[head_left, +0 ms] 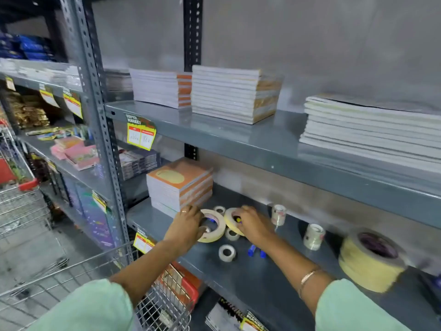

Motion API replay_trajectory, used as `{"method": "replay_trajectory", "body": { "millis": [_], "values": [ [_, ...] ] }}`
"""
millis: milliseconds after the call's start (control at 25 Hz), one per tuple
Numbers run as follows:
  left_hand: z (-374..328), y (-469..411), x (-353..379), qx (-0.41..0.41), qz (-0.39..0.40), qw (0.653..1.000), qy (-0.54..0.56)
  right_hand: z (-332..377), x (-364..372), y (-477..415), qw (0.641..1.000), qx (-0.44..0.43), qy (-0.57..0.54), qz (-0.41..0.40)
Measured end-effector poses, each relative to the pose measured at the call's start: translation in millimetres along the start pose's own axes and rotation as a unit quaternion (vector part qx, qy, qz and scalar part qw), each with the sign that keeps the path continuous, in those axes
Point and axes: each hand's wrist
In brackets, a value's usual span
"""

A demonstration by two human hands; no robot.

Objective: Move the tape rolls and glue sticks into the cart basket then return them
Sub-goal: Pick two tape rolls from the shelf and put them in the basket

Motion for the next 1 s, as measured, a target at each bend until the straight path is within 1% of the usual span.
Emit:
{"method": "replay_trajectory", "body": {
  "millis": [40,160,240,320,440,640,680,760,840,880,960,1000],
  "values": [
    [7,-2,10,-0.007,0.052,0.999,-0.011,-1,7,-5,0.998,0.042,0.006,0.037],
    [22,-16,44,0.028,0.113,0.993,-0.021,-5,30,-18,0.992,0.090,0.042,0.078],
    [29,-27,62,0.051,0.112,0.992,-0.014,-3,44,-28,0.990,0.112,0.056,0.069],
    [32,-34,71,0.061,0.103,0.993,-0.007,-3,54,-34,0.988,0.122,0.081,0.050],
    [29,-39,84,0.070,0.095,0.993,0.003,-9,66,-38,0.984,0.133,0.107,0.046],
    [24,-36,71,0.043,0.052,0.997,0.039,-5,59,-47,0.989,0.121,0.089,-0.015],
    [23,-31,65,0.035,0.025,0.998,0.056,-1,53,-48,0.991,0.109,0.078,-0.028],
    [25,-16,54,0.022,-0.056,0.996,0.072,17,39,-45,0.995,0.078,0.033,-0.050],
    [31,14,49,-0.034,-0.129,0.985,0.106,41,36,-34,0.996,0.039,-0.034,-0.073],
    [34,33,49,-0.070,-0.152,0.978,0.126,54,37,-24,0.995,0.012,-0.063,-0.082],
    [46,85,57,-0.132,-0.186,0.967,0.117,85,51,-1,0.988,-0.078,-0.096,-0.093],
    [54,111,62,-0.156,-0.189,0.964,0.106,99,61,9,0.983,-0.123,-0.097,-0.095]
  ]
}}
Point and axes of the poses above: each hand's wrist, its own y-axis away from the middle knuckle, its own x-axis out of the palm, z = x × y, and after that the axes turned 11 degrees about x, right-handed
